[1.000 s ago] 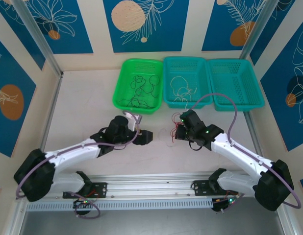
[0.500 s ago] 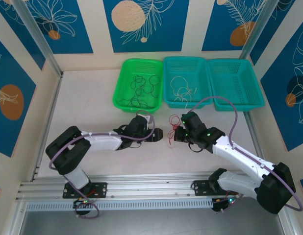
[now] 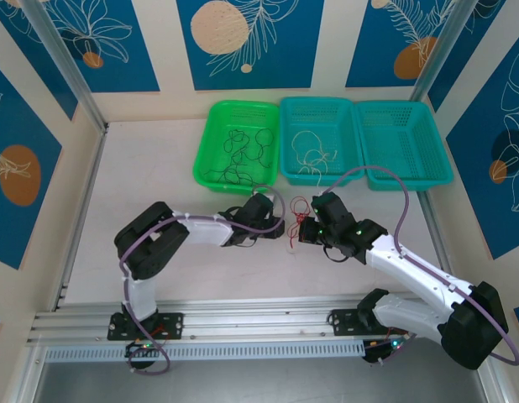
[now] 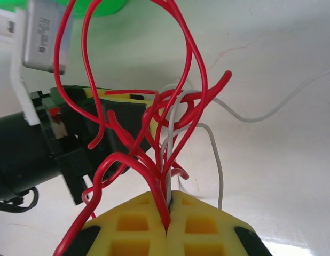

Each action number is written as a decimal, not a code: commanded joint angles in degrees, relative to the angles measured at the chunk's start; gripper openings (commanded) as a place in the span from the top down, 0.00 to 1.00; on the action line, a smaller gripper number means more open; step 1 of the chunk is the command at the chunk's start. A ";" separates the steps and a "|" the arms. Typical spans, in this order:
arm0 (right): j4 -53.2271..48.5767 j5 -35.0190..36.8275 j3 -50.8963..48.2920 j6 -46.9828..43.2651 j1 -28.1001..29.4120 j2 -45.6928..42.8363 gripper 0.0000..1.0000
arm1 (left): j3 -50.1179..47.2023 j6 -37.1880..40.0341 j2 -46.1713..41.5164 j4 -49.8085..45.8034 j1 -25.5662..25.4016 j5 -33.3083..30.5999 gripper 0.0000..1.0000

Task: Untangle the cables

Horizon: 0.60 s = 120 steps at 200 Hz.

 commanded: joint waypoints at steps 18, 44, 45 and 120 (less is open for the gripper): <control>-0.93 2.15 -1.24 1.60 0.43 -1.60 1.00 | 1.58 3.16 2.96 -6.10 -1.17 -0.33 0.80; -2.20 4.21 -1.61 3.76 -0.53 -2.27 1.00 | 0.02 3.61 0.80 -6.31 -1.05 -1.32 1.00; -2.28 4.32 -1.66 3.84 -0.62 -2.33 1.00 | -0.07 3.62 0.59 -6.29 -1.02 -1.33 1.00; -5.86 -9.51 -11.67 9.20 -30.41 -15.01 0.89 | -18.91 6.81 -33.48 -14.96 10.98 -6.95 1.00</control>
